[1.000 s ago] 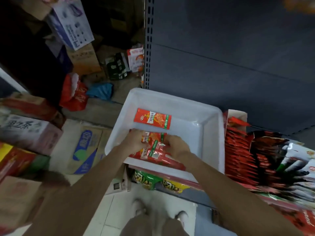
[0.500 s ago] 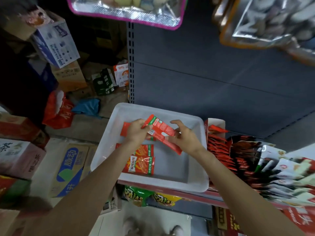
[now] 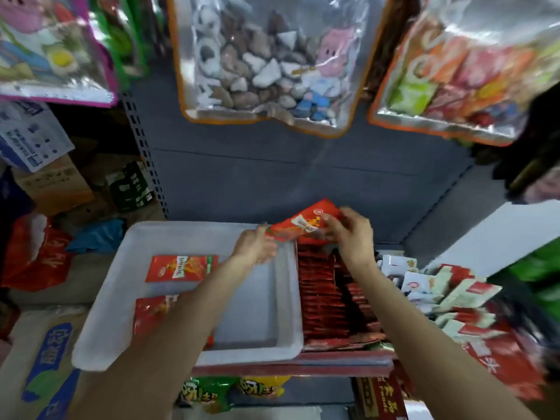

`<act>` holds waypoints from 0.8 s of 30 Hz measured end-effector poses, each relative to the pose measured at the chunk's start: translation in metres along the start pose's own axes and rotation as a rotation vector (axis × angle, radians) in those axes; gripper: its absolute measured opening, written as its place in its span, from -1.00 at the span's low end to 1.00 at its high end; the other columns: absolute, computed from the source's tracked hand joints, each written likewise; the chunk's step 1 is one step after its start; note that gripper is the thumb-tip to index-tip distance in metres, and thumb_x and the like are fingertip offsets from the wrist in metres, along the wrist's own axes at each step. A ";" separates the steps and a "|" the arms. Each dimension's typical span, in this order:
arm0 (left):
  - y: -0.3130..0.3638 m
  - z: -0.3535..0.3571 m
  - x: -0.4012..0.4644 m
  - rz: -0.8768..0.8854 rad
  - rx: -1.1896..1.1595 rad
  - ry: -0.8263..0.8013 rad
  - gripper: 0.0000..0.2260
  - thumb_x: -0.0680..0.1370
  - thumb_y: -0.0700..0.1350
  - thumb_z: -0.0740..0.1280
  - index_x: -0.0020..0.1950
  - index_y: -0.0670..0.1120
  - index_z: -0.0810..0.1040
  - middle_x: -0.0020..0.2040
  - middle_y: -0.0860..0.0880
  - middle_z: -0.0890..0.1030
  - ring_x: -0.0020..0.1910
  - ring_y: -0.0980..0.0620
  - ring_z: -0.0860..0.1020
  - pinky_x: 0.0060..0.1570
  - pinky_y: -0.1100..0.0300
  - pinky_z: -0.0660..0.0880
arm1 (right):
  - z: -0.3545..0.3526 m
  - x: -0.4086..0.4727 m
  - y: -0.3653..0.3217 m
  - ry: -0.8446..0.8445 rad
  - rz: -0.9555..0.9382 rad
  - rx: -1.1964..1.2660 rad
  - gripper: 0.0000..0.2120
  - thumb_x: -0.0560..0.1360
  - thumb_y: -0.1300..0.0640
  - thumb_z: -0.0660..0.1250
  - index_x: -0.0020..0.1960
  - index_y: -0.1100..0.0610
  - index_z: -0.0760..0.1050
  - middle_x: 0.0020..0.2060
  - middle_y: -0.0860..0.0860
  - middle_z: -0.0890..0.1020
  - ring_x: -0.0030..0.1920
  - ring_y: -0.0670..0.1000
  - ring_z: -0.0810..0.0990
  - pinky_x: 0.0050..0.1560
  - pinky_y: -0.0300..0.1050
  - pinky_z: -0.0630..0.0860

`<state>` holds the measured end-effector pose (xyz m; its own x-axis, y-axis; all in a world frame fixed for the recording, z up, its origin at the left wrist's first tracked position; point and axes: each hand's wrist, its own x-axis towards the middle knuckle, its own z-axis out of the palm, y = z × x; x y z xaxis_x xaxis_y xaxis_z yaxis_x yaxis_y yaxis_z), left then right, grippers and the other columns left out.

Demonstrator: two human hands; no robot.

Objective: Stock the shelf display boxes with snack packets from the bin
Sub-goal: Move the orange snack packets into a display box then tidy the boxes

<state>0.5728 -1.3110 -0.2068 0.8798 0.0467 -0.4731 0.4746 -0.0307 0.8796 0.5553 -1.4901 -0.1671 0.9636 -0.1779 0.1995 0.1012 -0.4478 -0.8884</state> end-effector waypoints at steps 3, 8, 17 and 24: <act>0.005 0.024 0.002 0.102 0.185 -0.045 -0.64 0.65 -0.01 0.06 0.14 -0.23 0.52 0.08 -0.22 0.58 -0.02 -0.14 0.56 -0.05 0.20 0.52 | -0.019 0.006 0.005 0.125 0.000 -0.037 -0.89 0.52 0.10 0.33 -0.12 0.13 0.52 -0.27 -0.01 0.63 -0.27 -0.10 0.62 -0.13 -0.16 0.52; 0.007 0.046 -0.003 0.262 0.390 -0.076 -0.70 0.64 -0.12 0.10 0.27 -0.18 0.50 0.25 -0.13 0.52 0.26 -0.10 0.46 0.25 0.12 0.36 | -0.035 0.017 0.020 0.207 0.013 -0.085 -0.83 0.57 0.05 0.25 0.03 0.13 0.52 -0.11 0.13 0.63 -0.13 0.11 0.65 -0.07 -0.01 0.57; -0.006 0.045 0.003 0.381 0.572 -0.120 -0.71 0.57 -0.28 0.19 0.20 -0.06 0.58 0.22 -0.05 0.55 0.19 0.03 0.52 0.22 0.18 0.43 | -0.033 0.016 0.013 -0.050 -0.205 -0.544 -0.79 0.61 0.12 0.18 0.06 0.24 0.52 -0.09 0.14 0.49 -0.18 0.15 0.51 -0.24 -0.14 0.32; -0.005 0.038 0.002 0.376 0.542 -0.140 -0.71 0.56 -0.28 0.19 0.21 -0.07 0.55 0.15 -0.02 0.60 0.17 0.07 0.52 0.23 0.18 0.42 | -0.002 0.025 0.018 -0.395 -0.168 -0.992 -0.74 0.58 0.24 0.15 0.20 0.10 0.49 0.10 0.09 0.54 0.12 0.16 0.53 -0.06 -0.04 0.45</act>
<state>0.5732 -1.3486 -0.2137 0.9655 -0.1941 -0.1739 0.0498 -0.5176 0.8542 0.5802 -1.5042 -0.1770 0.9857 0.1675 -0.0171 0.1652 -0.9816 -0.0955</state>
